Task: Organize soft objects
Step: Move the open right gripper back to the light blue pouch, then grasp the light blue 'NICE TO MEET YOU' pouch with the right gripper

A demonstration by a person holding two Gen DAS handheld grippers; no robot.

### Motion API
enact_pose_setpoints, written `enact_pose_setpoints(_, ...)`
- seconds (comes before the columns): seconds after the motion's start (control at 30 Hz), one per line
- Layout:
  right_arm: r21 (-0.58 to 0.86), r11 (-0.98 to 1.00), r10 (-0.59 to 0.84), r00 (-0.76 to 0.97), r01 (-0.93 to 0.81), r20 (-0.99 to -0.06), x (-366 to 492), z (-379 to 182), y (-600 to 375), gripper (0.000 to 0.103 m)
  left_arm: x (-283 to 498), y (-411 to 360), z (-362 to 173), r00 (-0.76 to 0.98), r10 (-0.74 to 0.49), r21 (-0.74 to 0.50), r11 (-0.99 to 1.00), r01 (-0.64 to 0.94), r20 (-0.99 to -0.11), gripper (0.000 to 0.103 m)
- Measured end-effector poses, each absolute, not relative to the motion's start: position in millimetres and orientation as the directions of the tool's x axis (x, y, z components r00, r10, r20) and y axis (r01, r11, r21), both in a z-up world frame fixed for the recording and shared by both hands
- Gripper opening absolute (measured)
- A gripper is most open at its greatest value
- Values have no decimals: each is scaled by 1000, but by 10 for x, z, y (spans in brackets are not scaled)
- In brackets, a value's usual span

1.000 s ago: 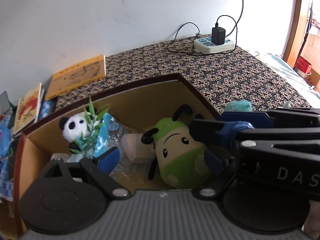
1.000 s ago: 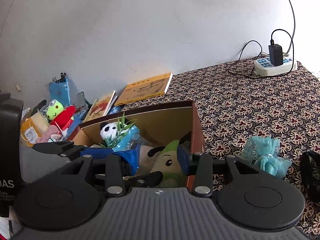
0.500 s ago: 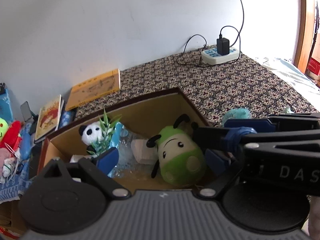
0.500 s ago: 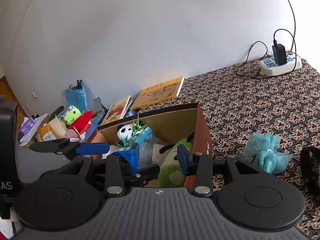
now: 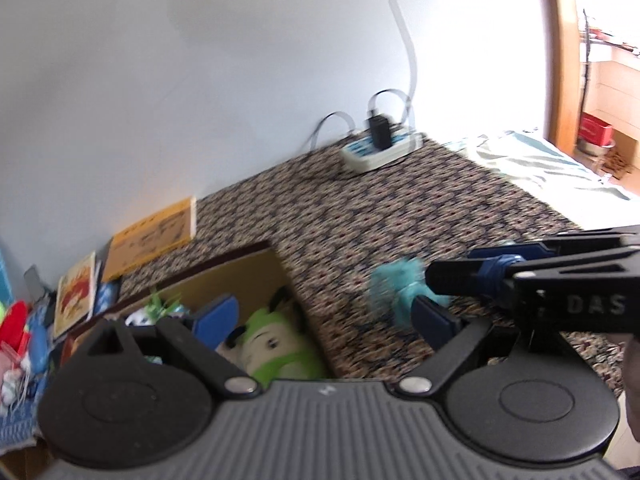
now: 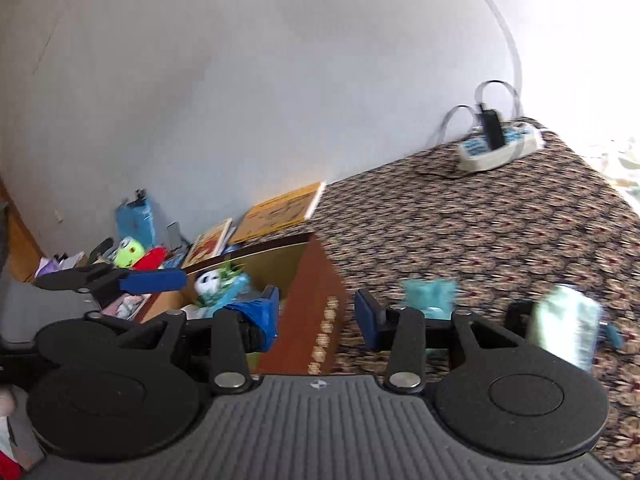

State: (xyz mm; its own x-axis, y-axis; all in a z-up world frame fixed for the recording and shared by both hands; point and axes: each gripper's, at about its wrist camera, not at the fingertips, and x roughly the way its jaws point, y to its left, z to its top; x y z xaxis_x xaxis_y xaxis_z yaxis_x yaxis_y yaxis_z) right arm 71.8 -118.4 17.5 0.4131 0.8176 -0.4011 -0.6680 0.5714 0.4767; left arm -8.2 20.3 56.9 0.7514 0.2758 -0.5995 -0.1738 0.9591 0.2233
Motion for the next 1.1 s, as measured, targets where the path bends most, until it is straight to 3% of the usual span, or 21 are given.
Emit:
enact_pose_setpoints(0.3, 505, 689, 724, 473, -519, -502, 1115, -166, -1737, 27, 346, -310, 330, 728, 109, 121, 992, -36, -677, 92)
enact_pose_setpoints(0.73, 475, 799, 602, 485, -370, -635, 1623, -596, -2219, 27, 994, -582, -153, 677, -68, -101, 995, -10, -733, 87)
enact_pose_setpoints(0.9, 470, 811, 585, 467, -349, -663, 1781, -687, -2275, 27, 1216, -615, -311, 634, -141, -176, 984, 7, -761, 68)
enact_pose_setpoints(1.03, 464, 816, 578, 453, -345, -679, 1898, -763, -2265, 27, 1361, -661, -438, 596, -171, -200, 980, 19, -784, 61)
enact_pose_setpoints(1.1, 471, 813, 581, 434, -343, -688, 1947, -816, -2255, 27, 1420, -671, -484, 578, -200, -223, 974, 31, -791, 45)
